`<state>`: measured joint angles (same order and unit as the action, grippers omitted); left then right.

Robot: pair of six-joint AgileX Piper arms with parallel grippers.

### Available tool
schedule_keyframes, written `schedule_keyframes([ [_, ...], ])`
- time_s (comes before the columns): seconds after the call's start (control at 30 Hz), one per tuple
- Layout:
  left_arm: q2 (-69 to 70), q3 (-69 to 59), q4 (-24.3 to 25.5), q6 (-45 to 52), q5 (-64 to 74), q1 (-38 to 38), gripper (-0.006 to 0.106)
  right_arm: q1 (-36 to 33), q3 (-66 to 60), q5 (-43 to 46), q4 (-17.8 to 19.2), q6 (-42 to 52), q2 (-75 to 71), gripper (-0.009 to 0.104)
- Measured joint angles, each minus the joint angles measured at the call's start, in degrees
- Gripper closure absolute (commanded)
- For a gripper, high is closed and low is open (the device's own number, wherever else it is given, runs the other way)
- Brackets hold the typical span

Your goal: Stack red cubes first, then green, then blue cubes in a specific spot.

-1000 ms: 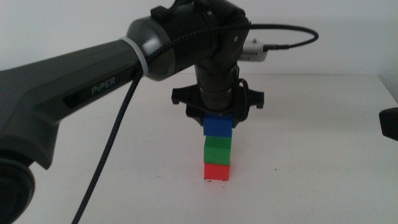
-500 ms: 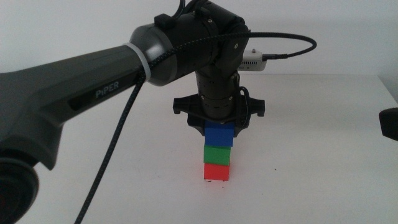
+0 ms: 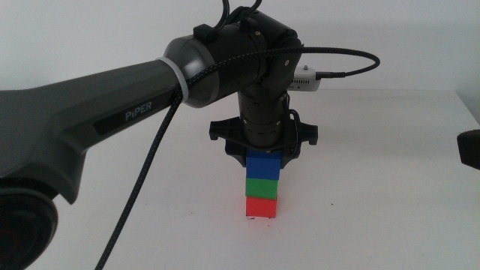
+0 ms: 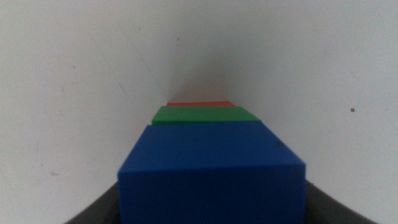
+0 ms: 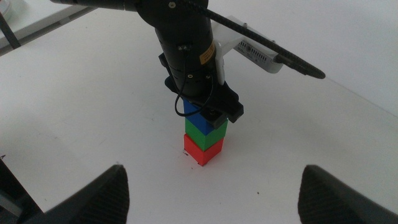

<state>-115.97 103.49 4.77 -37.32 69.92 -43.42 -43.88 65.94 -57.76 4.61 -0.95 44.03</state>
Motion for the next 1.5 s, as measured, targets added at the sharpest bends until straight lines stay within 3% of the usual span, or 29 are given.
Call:
schedule_keyframes([
  [0.37, 0.0, 0.0, -0.2, 0.0, 0.0, 0.0, 0.008, 0.0, 0.0, 0.0, 0.0, 0.0, 0.0, 0.015],
  [0.7, 6.5, 7.3, 0.1, 1.1, -0.1, 0.0, 0.007, 0.0, 0.0, 0.0, 0.0, 0.0, 0.0, 0.015],
  [0.9, 17.2, 6.6, 5.2, 2.3, -0.1, 0.0, 0.007, 0.0, 0.0, 0.0, 0.0, 0.0, 0.0, 0.015],
  [1.1, 35.4, -1.0, 14.0, 5.7, -0.2, 0.0, 0.007, 0.0, 0.0, 0.0, 0.0, 0.0, 0.0, 0.015],
  [1.5, 74.4, -29.0, 26.6, 10.7, -4.0, 0.6, 0.007, 0.0, 0.0, 0.0, 0.0, 0.0, 0.0, 0.015],
])
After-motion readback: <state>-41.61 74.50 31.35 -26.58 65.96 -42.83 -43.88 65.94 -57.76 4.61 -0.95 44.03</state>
